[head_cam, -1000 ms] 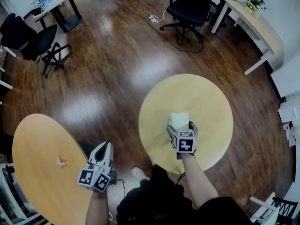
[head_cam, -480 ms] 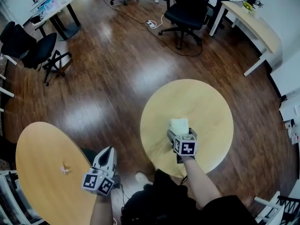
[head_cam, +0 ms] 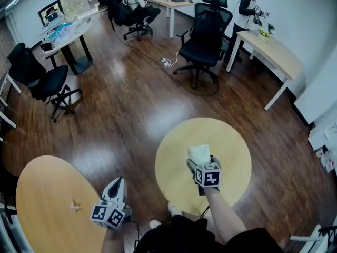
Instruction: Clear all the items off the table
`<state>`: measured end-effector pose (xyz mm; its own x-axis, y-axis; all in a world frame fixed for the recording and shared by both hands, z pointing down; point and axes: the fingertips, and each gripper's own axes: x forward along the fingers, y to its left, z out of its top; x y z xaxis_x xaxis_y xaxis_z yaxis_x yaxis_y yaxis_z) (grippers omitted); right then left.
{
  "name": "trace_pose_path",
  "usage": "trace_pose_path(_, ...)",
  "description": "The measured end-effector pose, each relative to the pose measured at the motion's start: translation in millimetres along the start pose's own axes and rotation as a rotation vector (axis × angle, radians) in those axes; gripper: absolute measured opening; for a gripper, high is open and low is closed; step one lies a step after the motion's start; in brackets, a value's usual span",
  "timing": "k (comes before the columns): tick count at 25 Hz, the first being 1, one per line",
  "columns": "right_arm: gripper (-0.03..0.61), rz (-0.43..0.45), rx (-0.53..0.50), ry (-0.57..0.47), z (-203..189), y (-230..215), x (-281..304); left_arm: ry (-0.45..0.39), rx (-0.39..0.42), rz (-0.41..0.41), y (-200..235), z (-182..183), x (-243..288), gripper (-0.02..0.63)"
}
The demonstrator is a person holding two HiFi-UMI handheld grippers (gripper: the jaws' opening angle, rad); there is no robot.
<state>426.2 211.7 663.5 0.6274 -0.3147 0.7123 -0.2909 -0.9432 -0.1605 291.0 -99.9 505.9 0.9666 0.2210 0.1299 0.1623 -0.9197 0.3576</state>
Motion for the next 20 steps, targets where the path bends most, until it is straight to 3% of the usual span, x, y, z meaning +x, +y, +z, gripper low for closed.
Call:
trace_pose_path(5, 0.459, -0.018, -0.014, -0.193, 65.7, -8.4, -49.0, -0.086, 0.059, -0.055, -18.1, 33.3, 1.4, -0.009)
trace_pose_path(10, 0.459, 0.046, -0.064, -0.348, 117.0, 23.9, -80.8, -0.187, 0.101, -0.035, -14.5, 66.4, -14.6, -0.009)
trace_pose_path(15, 0.459, 0.2, -0.146, -0.389, 149.7, 88.9, -82.6, -0.255, 0.103, 0.072, 0.4, 80.2, -50.2, -0.009)
trace_pose_path(20, 0.459, 0.381, -0.266, -0.39, 161.0, 187.1, -75.9, -0.339, 0.104, 0.233, 25.5, 92.1, -113.3, -0.009)
